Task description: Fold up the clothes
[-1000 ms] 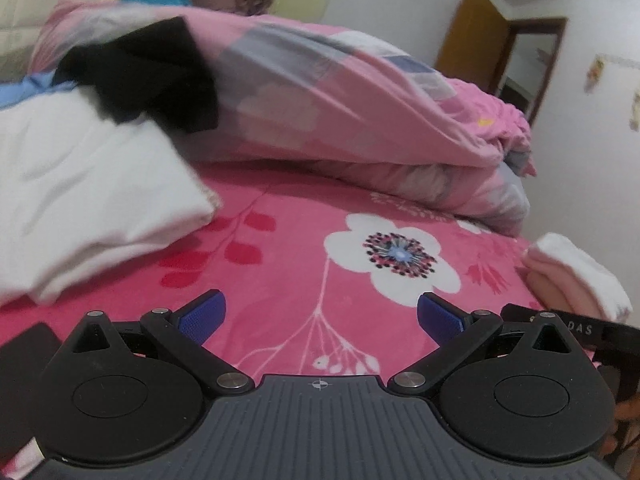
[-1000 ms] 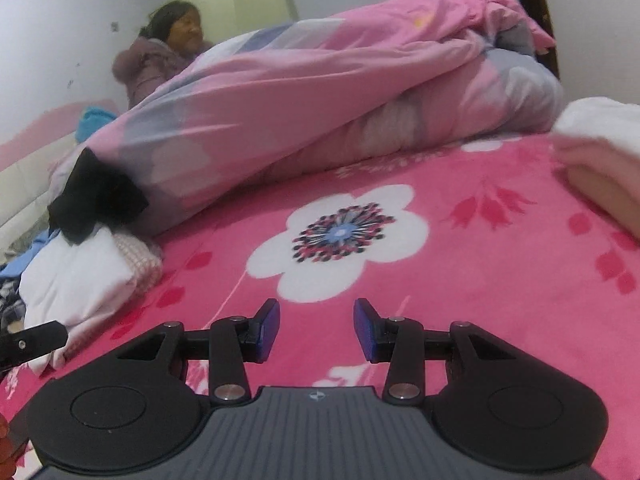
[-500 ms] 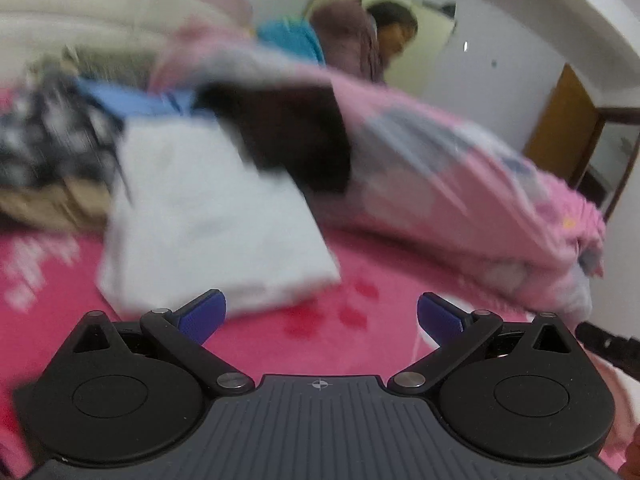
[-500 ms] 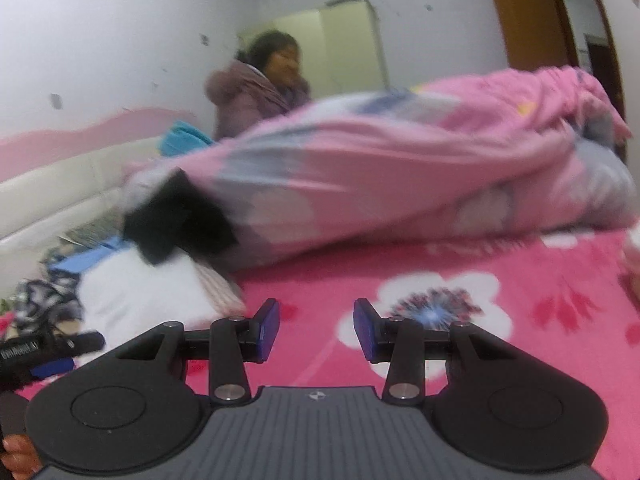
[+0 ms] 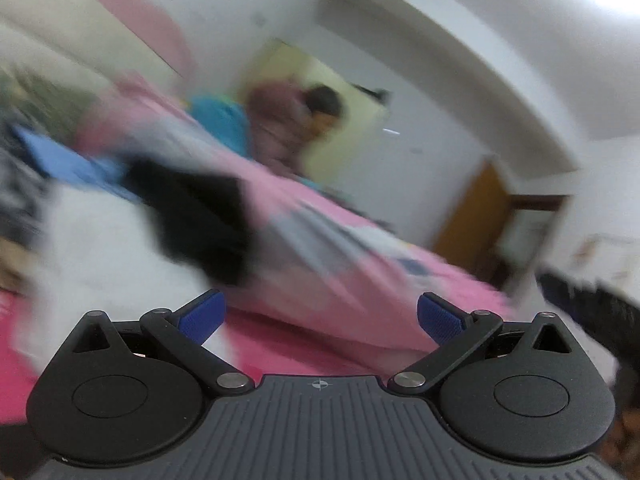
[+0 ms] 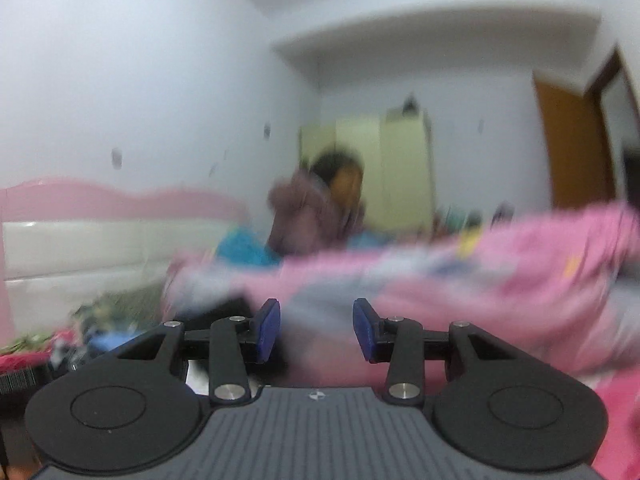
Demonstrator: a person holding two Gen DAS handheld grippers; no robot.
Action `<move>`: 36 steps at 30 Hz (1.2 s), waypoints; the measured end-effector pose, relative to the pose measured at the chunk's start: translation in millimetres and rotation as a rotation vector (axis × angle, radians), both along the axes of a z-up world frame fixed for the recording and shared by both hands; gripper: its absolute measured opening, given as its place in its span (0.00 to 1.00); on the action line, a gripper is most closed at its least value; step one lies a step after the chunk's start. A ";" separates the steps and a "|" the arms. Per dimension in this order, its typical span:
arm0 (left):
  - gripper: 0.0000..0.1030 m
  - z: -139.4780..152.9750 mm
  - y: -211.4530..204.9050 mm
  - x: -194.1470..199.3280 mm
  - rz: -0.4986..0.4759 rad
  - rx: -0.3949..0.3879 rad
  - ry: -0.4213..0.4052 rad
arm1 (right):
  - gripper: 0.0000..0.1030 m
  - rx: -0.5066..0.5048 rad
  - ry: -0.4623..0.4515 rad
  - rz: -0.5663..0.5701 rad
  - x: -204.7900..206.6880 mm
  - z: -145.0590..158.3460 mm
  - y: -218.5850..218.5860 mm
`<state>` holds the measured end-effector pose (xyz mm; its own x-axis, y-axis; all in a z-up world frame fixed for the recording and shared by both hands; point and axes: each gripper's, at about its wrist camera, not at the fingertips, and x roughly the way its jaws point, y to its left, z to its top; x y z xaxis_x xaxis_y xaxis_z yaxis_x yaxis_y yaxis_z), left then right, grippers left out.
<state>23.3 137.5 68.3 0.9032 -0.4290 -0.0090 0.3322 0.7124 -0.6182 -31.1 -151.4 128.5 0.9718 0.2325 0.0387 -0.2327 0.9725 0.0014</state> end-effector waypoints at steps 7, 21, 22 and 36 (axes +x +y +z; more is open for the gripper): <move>1.00 -23.0 -11.0 47.1 -0.014 0.058 -0.060 | 0.42 -0.144 -0.053 -0.063 26.4 47.1 12.9; 0.99 -85.5 75.0 86.8 0.347 0.082 0.233 | 0.40 -0.614 0.123 0.358 244.3 -71.2 194.5; 0.99 -86.0 79.0 84.7 0.359 0.062 0.231 | 0.40 -0.644 0.125 0.391 254.6 -80.4 207.1; 0.99 -90.2 86.3 84.1 0.412 0.062 0.216 | 0.00 -0.736 0.171 0.361 312.1 -135.6 276.3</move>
